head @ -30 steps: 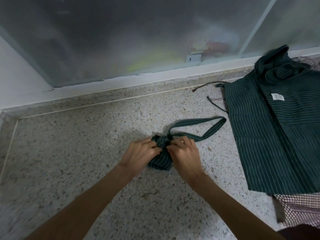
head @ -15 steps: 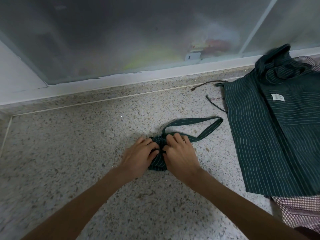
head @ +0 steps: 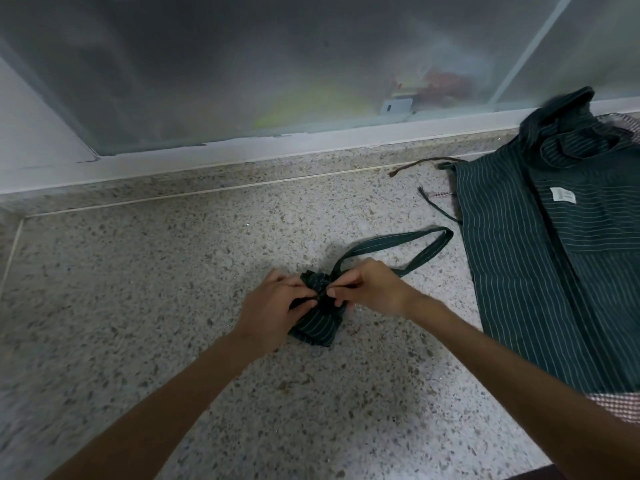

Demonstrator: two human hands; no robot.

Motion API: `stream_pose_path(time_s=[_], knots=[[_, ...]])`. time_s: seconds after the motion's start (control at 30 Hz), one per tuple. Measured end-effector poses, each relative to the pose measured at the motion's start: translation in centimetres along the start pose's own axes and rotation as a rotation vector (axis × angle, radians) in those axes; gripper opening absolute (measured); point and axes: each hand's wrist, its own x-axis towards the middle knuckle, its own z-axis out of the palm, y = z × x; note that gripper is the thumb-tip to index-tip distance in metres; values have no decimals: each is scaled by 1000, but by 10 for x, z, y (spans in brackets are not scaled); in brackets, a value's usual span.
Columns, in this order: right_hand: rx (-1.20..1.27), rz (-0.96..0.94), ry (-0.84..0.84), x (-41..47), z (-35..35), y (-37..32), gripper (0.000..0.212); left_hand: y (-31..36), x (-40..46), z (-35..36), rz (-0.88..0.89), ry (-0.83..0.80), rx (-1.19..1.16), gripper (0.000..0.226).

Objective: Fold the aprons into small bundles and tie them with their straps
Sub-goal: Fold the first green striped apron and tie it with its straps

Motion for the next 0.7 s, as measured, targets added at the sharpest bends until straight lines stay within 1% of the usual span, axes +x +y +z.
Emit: stream_pose_path(time_s=[0.07, 0.13, 0.2, 0.23, 0.27, 0.3, 0.4, 0.43, 0.47, 0.5, 0.57, 0.63, 0.7], knots=[[187, 8, 159, -1, 12, 7, 10, 1, 1, -4, -5, -8, -9, 25], [386, 58, 302, -3, 25, 9, 5, 0, 0, -5, -19, 12, -21, 21], [497, 126, 413, -7, 34, 11, 5, 1, -1, -6, -13, 46, -9, 17], [503, 145, 453, -9, 38, 12, 5, 2, -1, -6, -9, 53, -2, 17], [449, 136, 493, -10, 41, 12, 5, 3, -1, -7, -1, 60, 3, 17], [299, 89, 538, -11, 44, 12, 4, 4, -2, -9, 20, 64, 15, 17], [-475, -179, 617, -14, 53, 13, 5, 4, -4, -12, 180, 56, 140, 16], [-666, -251, 643, -15, 54, 14, 5, 5, -4, -12, 224, 57, 183, 14], [-792, -295, 662, -16, 55, 13, 6, 4, -5, -11, 253, 66, 220, 12], [-876, -311, 672, -18, 57, 13, 7, 4, -6, -9, 268, 81, 254, 10], [-944, -288, 672, -24, 61, 12, 9, 4, -6, -2, 266, 120, 311, 12], [-944, -248, 652, -28, 63, 10, 11, 3, -5, 7, 230, 150, 332, 26], [-916, -167, 621, -32, 64, 7, 13, 2, -3, 13, 204, 175, 329, 37]])
